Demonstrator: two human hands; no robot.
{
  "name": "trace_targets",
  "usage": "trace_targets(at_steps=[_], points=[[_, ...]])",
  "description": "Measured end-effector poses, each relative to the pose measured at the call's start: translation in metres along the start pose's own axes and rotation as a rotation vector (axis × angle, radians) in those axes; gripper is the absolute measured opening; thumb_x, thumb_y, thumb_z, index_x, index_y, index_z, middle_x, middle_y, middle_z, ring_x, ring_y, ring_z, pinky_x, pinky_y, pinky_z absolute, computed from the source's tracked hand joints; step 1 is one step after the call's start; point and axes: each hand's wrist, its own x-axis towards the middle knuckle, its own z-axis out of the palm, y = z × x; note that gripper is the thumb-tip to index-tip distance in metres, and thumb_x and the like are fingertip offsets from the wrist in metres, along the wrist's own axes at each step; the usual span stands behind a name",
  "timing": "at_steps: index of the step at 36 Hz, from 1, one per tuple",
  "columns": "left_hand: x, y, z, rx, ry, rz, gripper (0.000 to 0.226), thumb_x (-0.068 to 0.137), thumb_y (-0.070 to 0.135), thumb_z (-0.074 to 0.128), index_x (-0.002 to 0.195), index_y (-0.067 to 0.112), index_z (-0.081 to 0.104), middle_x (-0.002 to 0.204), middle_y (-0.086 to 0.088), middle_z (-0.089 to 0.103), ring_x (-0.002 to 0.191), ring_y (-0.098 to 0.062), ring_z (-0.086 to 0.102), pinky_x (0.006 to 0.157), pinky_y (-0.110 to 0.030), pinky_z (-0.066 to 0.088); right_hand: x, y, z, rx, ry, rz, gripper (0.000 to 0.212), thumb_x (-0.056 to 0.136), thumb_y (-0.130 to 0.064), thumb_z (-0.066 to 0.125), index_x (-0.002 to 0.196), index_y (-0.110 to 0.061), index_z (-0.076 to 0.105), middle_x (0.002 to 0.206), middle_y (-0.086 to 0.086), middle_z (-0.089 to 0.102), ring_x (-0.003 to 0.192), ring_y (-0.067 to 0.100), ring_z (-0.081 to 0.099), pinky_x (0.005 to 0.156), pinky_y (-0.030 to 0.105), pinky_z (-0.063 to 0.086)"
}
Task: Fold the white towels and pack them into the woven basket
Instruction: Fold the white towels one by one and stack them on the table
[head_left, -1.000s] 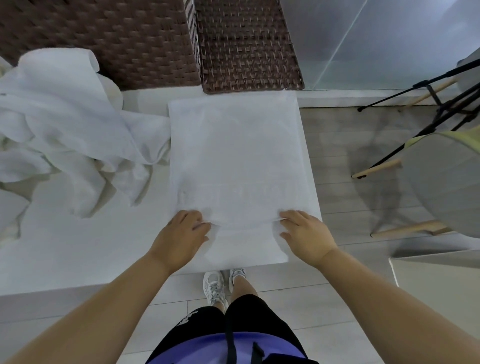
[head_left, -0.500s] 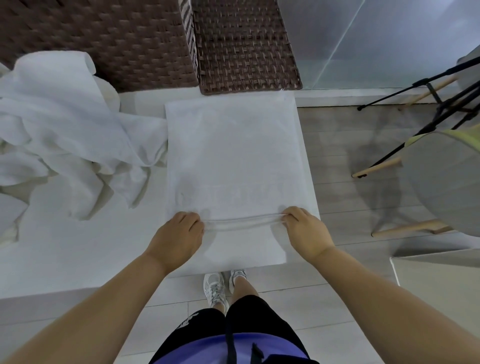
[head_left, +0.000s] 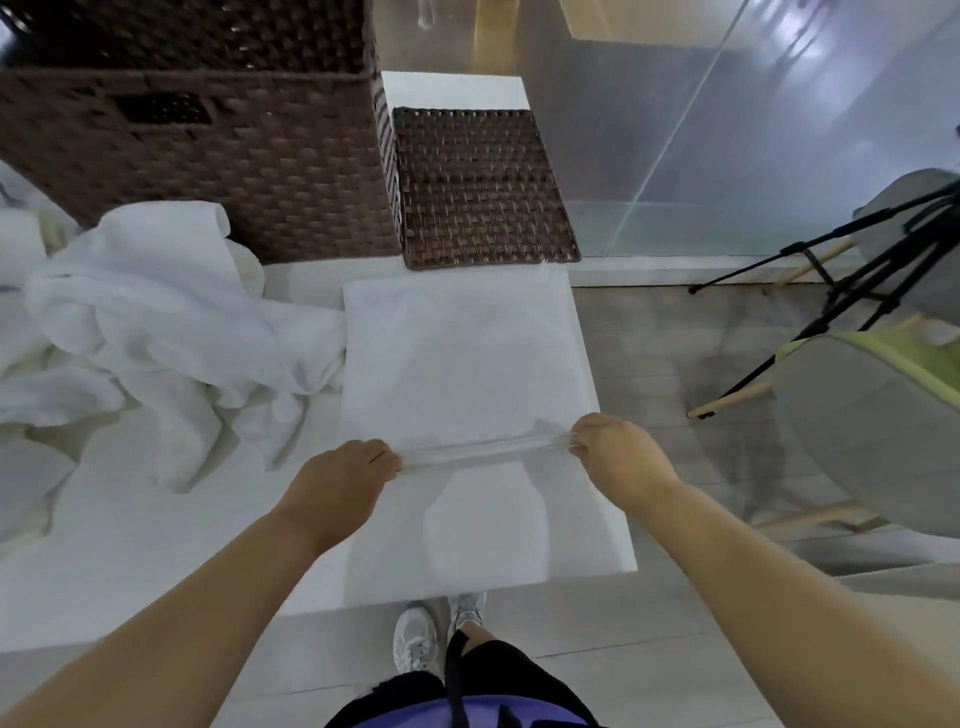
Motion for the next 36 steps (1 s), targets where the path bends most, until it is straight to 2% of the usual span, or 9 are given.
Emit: trace_targets(at_steps=[3, 6, 9, 12, 15, 17, 25, 30, 36], points=[[0.02, -0.004, -0.04, -0.05, 0.158, 0.041, 0.005, 0.083, 0.001, 0.067, 0.079, 0.005, 0.065, 0.077, -0.008, 0.061, 0.063, -0.028, 0.06, 0.05, -0.036, 0.051, 0.013, 0.001, -0.042, 0.02, 0.112, -0.006, 0.025, 0.099, -0.019, 0.044, 0.104, -0.008, 0.065, 0.107, 0.001, 0.06, 0.095, 0.024, 0.058, 0.078, 0.031, 0.044], [0.051, -0.01, -0.082, -0.029, 0.216, -0.019, 0.014, 0.094, 0.012, 0.052, 0.095, 0.006, 0.065, 0.096, -0.008, 0.061, 0.085, -0.026, 0.06, 0.075, -0.039, 0.049, 0.025, 0.001, -0.091, 0.011, 0.223, 0.004, 0.023, 0.096, -0.017, 0.047, 0.098, -0.005, 0.066, 0.1, 0.005, 0.061, 0.091, 0.027, 0.057, 0.069, 0.031, 0.037], [0.079, -0.013, -0.13, -0.038, 0.306, -0.079, 0.019, 0.097, 0.019, 0.046, 0.1, 0.013, 0.064, 0.106, -0.001, 0.057, 0.098, -0.022, 0.057, 0.082, -0.034, 0.045, 0.032, 0.0, -0.141, 0.027, 0.353, 0.005, 0.021, 0.093, -0.014, 0.051, 0.093, -0.002, 0.067, 0.097, 0.008, 0.063, 0.09, 0.027, 0.058, 0.075, 0.032, 0.042], [0.096, -0.011, -0.183, -0.039, 0.37, -0.056, 0.02, 0.098, 0.02, 0.044, 0.101, 0.017, 0.063, 0.107, -0.001, 0.056, 0.101, -0.022, 0.055, 0.088, -0.036, 0.042, 0.03, -0.001, -0.191, -0.034, 0.499, -0.032, 0.021, 0.094, -0.018, 0.055, 0.091, -0.004, 0.069, 0.093, 0.007, 0.064, 0.089, 0.026, 0.057, 0.065, 0.022, 0.026], [0.101, -0.007, -0.234, -0.023, 0.429, -0.018, 0.018, 0.096, 0.021, 0.049, 0.099, 0.016, 0.066, 0.104, -0.001, 0.06, 0.1, -0.022, 0.056, 0.091, -0.035, 0.042, 0.02, -0.001, -0.238, 0.084, 0.599, -0.055, 0.014, 0.086, -0.019, 0.068, 0.085, -0.007, 0.074, 0.086, -0.004, 0.065, 0.08, 0.016, 0.056, 0.071, 0.006, 0.031], [0.097, -0.003, -0.263, 0.008, 0.465, 0.053, 0.016, 0.093, 0.022, 0.055, 0.099, 0.016, 0.069, 0.101, 0.002, 0.064, 0.095, -0.016, 0.056, 0.088, -0.025, 0.04, 0.008, -0.001, -0.266, 0.191, 0.595, -0.043, 0.009, 0.08, -0.021, 0.074, 0.078, -0.012, 0.074, 0.076, -0.018, 0.059, 0.069, 0.005, 0.052, 0.068, -0.004, 0.03], [0.062, 0.016, -0.341, -0.08, 0.234, 0.136, 0.009, 0.082, 0.036, 0.069, 0.079, 0.043, 0.064, 0.077, 0.024, 0.065, 0.076, 0.01, 0.057, 0.066, -0.011, 0.035, -0.046, -0.005, -0.332, 0.358, 0.345, -0.093, 0.019, 0.072, -0.029, 0.08, 0.06, -0.039, 0.07, 0.07, -0.022, 0.067, 0.065, -0.006, 0.059, 0.063, 0.013, 0.038], [0.053, 0.02, -0.351, -0.07, 0.124, 0.166, 0.02, 0.079, 0.026, 0.074, 0.077, 0.044, 0.065, 0.08, 0.037, 0.06, 0.077, 0.015, 0.055, 0.062, -0.006, 0.039, -0.054, -0.009, -0.337, 0.29, 0.289, -0.091, 0.016, 0.073, -0.029, 0.079, 0.06, -0.034, 0.071, 0.072, -0.019, 0.068, 0.067, -0.004, 0.061, 0.062, 0.012, 0.04], [0.062, 0.016, -0.33, 0.054, 0.098, 0.135, 0.027, 0.082, 0.022, 0.071, 0.088, 0.046, 0.059, 0.088, 0.025, 0.059, 0.081, 0.009, 0.054, 0.067, -0.008, 0.036, -0.032, -0.007, -0.315, 0.183, 0.286, -0.056, 0.015, 0.073, -0.028, 0.08, 0.063, -0.03, 0.069, 0.067, -0.015, 0.066, 0.066, 0.001, 0.06, 0.06, 0.013, 0.038]])
